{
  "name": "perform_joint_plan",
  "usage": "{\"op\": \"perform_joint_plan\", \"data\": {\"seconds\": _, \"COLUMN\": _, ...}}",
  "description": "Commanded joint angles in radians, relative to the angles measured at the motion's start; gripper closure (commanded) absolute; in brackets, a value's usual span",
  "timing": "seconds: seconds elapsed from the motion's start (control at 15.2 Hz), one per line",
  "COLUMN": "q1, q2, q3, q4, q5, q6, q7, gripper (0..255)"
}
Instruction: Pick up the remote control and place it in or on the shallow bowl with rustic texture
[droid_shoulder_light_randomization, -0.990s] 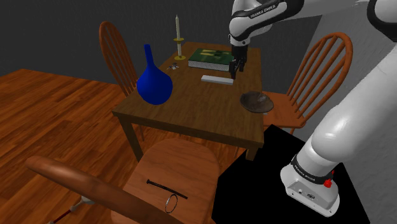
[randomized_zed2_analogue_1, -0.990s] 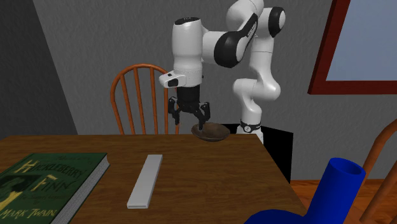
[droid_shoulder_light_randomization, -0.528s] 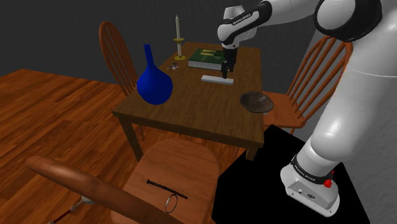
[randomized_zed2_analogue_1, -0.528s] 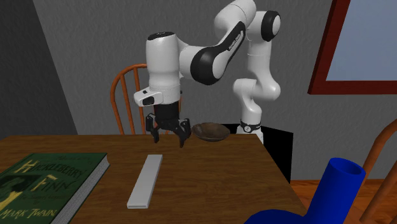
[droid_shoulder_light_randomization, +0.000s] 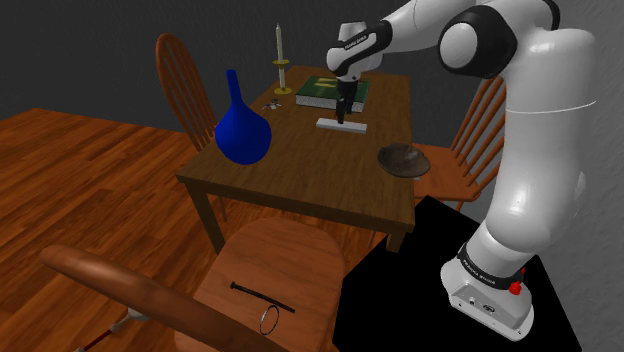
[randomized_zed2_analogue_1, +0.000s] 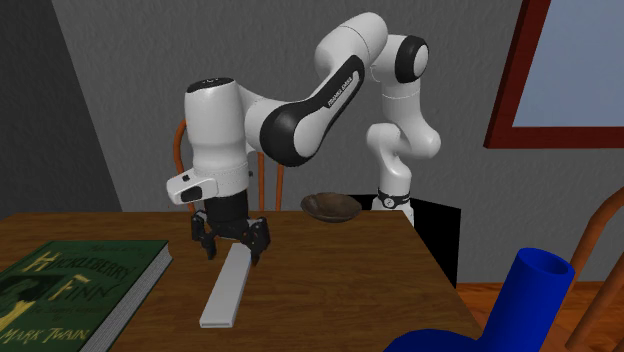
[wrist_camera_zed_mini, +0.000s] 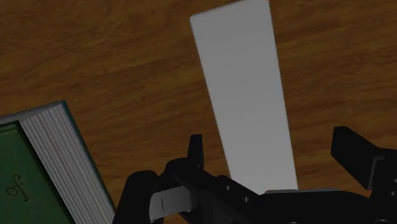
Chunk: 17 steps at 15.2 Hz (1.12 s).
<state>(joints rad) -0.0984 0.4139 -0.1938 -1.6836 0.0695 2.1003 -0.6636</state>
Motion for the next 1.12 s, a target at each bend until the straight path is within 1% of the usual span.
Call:
{"op": "perform_joint_plan", "data": {"seconds": 0.0, "q1": -0.003, "q2": 0.027, "q3": 0.004, "q4": 0.016, "q5": 0.007, "q6": 0.013, "q7": -0.007, "gripper": 0}}
{"op": "perform_joint_plan", "data": {"seconds": 0.4, "q1": -0.006, "q2": 0.061, "q3": 0.008, "q4": -0.01, "q5": 0.014, "q6": 0.073, "q7": -0.012, "gripper": 0}}
{"op": "perform_joint_plan", "data": {"seconds": 0.86, "q1": -0.006, "q2": 0.062, "q3": 0.008, "q4": -0.01, "q5": 0.014, "q6": 0.073, "q7": -0.012, "gripper": 0}}
{"op": "perform_joint_plan", "data": {"seconds": 0.92, "q1": -0.006, "q2": 0.062, "q3": 0.008, "q4": -0.01, "q5": 0.014, "q6": 0.073, "q7": -0.012, "gripper": 255}}
{"op": "perform_joint_plan", "data": {"seconds": 1.06, "q1": -0.006, "q2": 0.062, "q3": 0.008, "q4": -0.01, "q5": 0.014, "q6": 0.073, "q7": -0.012, "gripper": 255}}
